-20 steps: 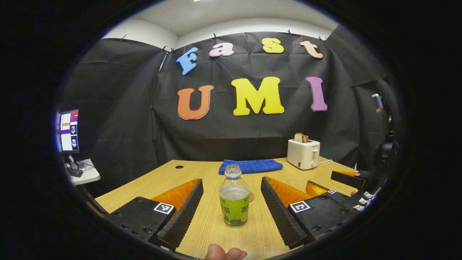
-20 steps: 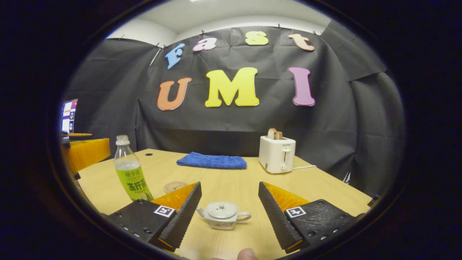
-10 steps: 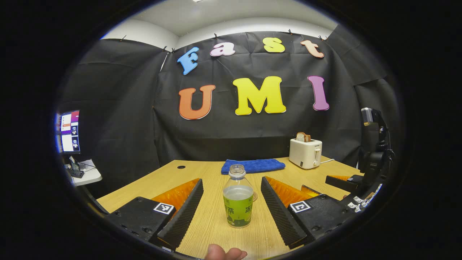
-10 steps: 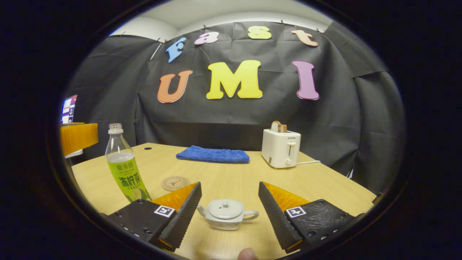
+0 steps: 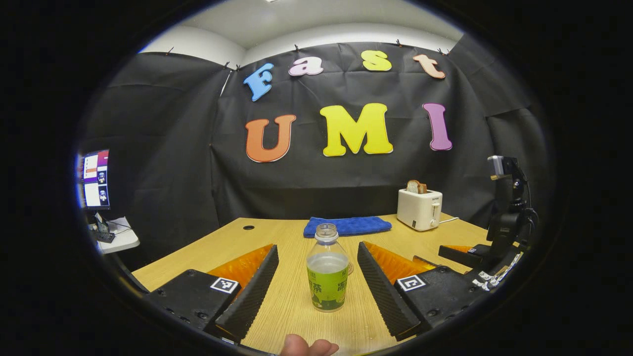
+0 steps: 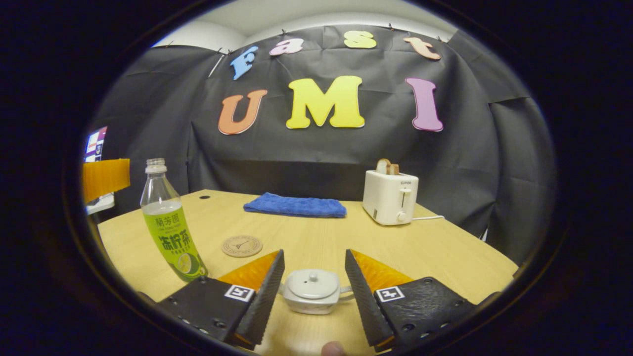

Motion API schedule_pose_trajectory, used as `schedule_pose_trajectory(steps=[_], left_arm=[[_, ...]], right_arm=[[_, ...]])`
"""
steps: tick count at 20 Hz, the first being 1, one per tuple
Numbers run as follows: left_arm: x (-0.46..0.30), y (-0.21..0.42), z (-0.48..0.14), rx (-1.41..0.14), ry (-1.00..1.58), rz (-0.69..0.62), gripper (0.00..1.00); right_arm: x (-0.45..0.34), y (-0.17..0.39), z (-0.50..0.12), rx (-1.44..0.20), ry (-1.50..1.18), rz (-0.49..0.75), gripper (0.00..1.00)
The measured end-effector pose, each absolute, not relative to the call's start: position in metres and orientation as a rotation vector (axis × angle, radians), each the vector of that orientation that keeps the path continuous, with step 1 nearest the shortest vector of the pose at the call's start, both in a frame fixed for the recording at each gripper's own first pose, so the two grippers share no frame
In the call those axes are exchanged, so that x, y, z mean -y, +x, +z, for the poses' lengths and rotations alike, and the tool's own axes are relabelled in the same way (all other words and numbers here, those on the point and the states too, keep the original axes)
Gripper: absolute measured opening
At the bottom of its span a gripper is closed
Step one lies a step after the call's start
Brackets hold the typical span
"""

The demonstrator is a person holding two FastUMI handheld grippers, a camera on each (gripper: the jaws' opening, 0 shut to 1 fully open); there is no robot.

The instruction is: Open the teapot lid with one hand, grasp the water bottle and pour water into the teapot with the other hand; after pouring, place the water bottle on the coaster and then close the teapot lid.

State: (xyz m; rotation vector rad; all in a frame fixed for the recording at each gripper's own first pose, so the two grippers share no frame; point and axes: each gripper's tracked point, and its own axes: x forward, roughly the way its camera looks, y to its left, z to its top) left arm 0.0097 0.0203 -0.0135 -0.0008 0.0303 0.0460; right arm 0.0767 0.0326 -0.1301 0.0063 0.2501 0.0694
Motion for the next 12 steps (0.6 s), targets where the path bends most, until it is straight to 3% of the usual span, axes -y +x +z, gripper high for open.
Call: schedule_pose_trajectory(steps=[1,2,3,4,5,6,7,9,12], left_arm=[[-0.021,0.008,-0.013,-0.030,0.001,0.047,1.00],[-0.021,0.007,-0.012,-0.028,0.001,0.047,1.00],[-0.022,0.008,-0.013,-0.028,0.001,0.048,1.00],[-0.021,0.009,-0.013,-0.028,0.001,0.048,1.00],[-0.021,0.009,-0.013,-0.028,0.002,0.048,1.00],[-0.021,0.009,-0.013,-0.029,0.002,0.047,1.00],[-0.022,0.008,-0.014,-0.030,0.001,0.047,1.00],[-0.022,0.009,-0.014,-0.031,0.000,0.045,1.00],[-0.022,0.011,-0.015,-0.034,-0.002,0.047,1.00]], right_arm=[[-0.036,0.076,-0.133,-0.252,0.005,0.075,0.60],[-0.037,0.077,-0.134,-0.260,0.003,0.076,0.58],[-0.038,0.077,-0.137,-0.269,0.004,0.082,0.45],[-0.040,0.078,-0.139,-0.276,0.005,0.087,0.52],[-0.041,0.078,-0.142,-0.282,0.004,0.089,0.45],[-0.044,0.081,-0.145,-0.288,0.004,0.097,0.52],[-0.039,0.078,-0.150,-0.301,-0.001,0.079,0.45],[-0.040,0.082,-0.151,-0.302,0.004,0.083,0.16],[-0.035,0.092,-0.151,-0.292,0.008,0.074,0.19]])
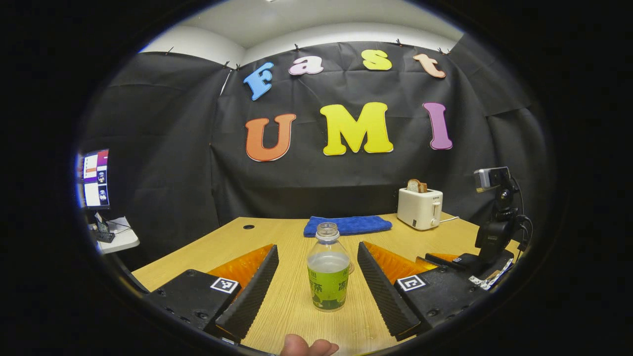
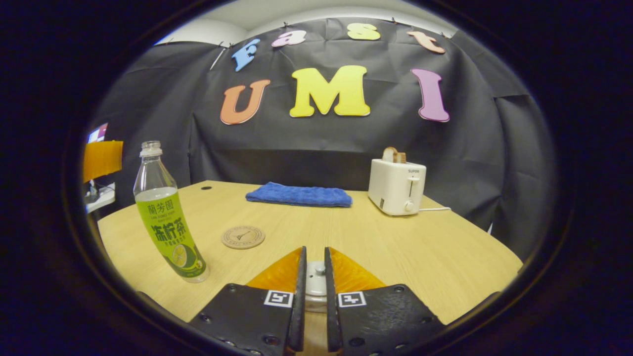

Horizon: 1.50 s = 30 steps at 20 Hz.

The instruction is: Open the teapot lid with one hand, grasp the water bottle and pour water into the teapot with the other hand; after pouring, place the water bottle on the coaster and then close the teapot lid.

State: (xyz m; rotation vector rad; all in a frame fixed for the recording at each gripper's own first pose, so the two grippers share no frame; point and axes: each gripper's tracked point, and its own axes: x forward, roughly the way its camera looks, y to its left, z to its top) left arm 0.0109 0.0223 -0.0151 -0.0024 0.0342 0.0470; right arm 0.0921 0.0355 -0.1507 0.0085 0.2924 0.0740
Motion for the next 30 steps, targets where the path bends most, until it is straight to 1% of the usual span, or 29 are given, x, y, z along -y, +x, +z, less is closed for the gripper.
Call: schedule_pose_trajectory(steps=[1,13,18,23,26,30], left_arm=[[-0.023,0.009,-0.015,-0.035,-0.003,0.048,1.00],[-0.021,0.013,-0.025,-0.063,-0.037,0.036,1.00],[-0.017,0.008,-0.056,-0.129,-0.066,0.009,1.00],[0.001,0.014,-0.084,-0.177,-0.079,-0.024,1.00],[0.002,0.025,-0.099,-0.204,-0.050,-0.012,1.00],[0.002,0.038,-0.117,-0.249,-0.081,-0.006,1.00]], right_arm=[[-0.035,0.084,-0.149,-0.299,-0.003,0.075,0.01],[-0.038,0.082,-0.126,-0.239,0.012,0.108,0.00],[-0.025,0.075,-0.100,-0.184,0.004,0.109,0.00],[-0.013,0.066,-0.087,-0.159,-0.003,0.104,0.00],[-0.005,0.062,-0.081,-0.150,-0.010,0.095,0.00],[0.006,0.058,-0.079,-0.146,-0.011,0.080,0.00]])
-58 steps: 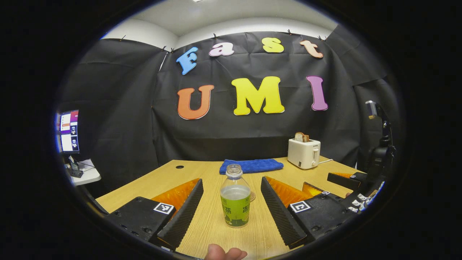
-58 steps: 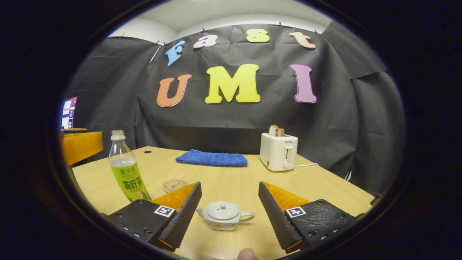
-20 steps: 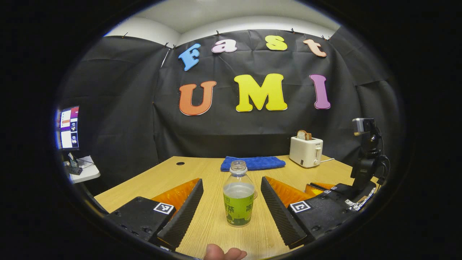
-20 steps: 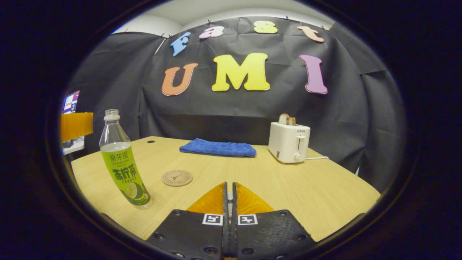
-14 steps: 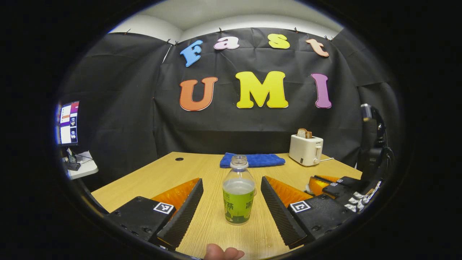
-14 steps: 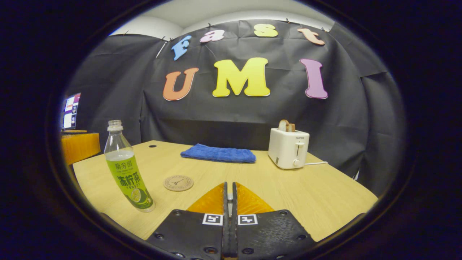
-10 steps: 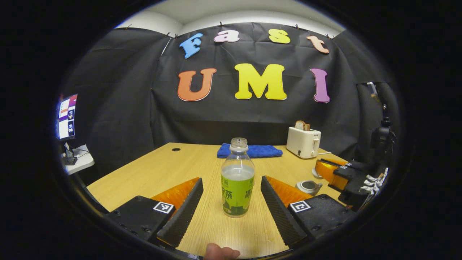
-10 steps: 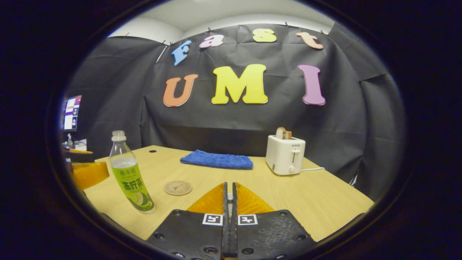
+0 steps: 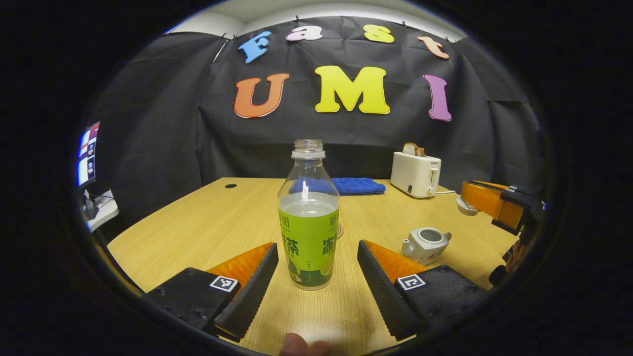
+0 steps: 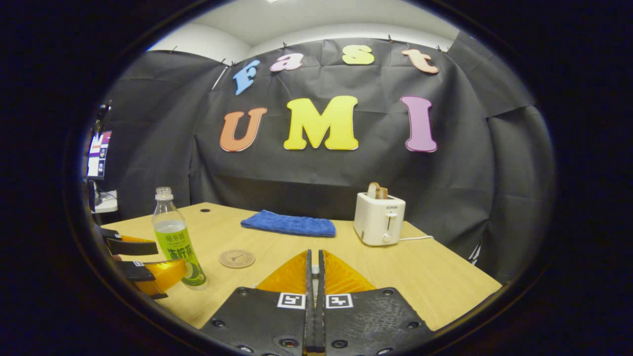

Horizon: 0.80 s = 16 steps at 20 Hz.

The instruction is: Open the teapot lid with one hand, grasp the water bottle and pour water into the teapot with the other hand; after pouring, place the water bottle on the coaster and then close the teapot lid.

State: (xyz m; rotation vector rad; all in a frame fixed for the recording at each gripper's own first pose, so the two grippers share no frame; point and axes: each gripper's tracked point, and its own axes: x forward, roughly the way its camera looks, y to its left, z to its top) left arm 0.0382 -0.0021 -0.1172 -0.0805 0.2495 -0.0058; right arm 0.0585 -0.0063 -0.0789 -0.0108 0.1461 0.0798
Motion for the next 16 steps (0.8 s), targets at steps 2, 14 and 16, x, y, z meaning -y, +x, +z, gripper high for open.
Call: schedule_pose_trajectory(steps=[2,14,16], left_arm=[[-0.003,0.045,-0.122,-0.262,-0.094,0.013,1.00],[-0.007,0.061,-0.128,-0.276,-0.008,0.042,0.80],[-0.010,0.060,-0.126,-0.292,0.067,0.049,0.79]], right_arm=[[0.011,0.058,-0.080,-0.148,-0.011,0.073,0.02],[0.030,0.063,-0.088,-0.169,-0.008,0.061,0.00],[0.033,0.062,-0.089,-0.170,-0.004,0.064,0.00]])
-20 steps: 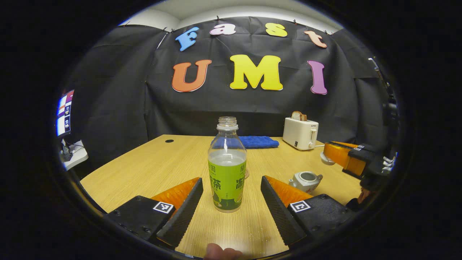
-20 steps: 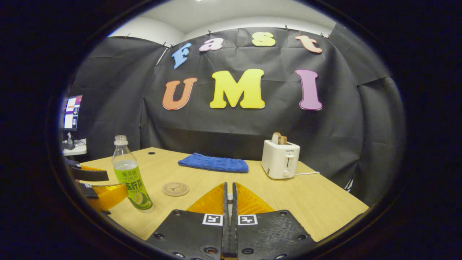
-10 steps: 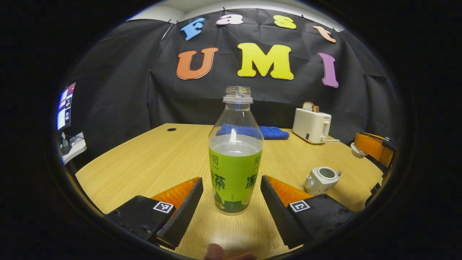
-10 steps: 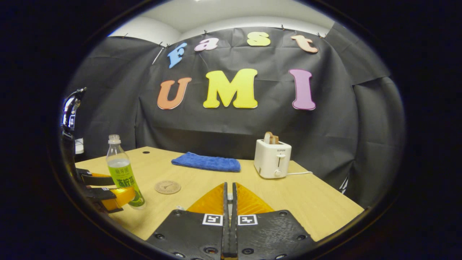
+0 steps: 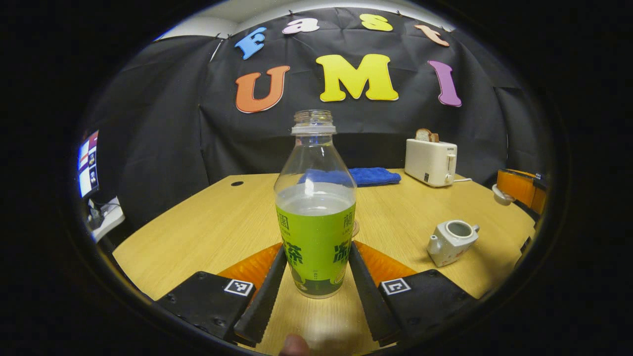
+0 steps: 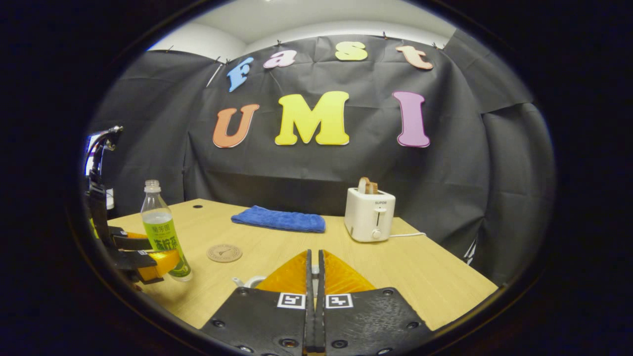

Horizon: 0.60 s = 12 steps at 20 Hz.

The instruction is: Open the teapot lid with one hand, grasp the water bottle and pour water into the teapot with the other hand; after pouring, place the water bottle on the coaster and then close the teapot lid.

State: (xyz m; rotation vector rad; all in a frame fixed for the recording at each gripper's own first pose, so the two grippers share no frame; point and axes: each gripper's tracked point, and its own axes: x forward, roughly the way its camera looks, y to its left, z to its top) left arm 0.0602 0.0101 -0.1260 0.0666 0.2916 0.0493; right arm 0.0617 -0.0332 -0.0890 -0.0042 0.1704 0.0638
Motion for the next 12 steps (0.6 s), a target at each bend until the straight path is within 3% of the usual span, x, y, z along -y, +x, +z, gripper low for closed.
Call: schedule_pose_trajectory(steps=[12], left_arm=[[-0.052,0.053,-0.057,-0.225,0.896,0.178,0.72]], right_arm=[[0.073,0.059,-0.085,-0.160,0.009,0.067,0.00]])
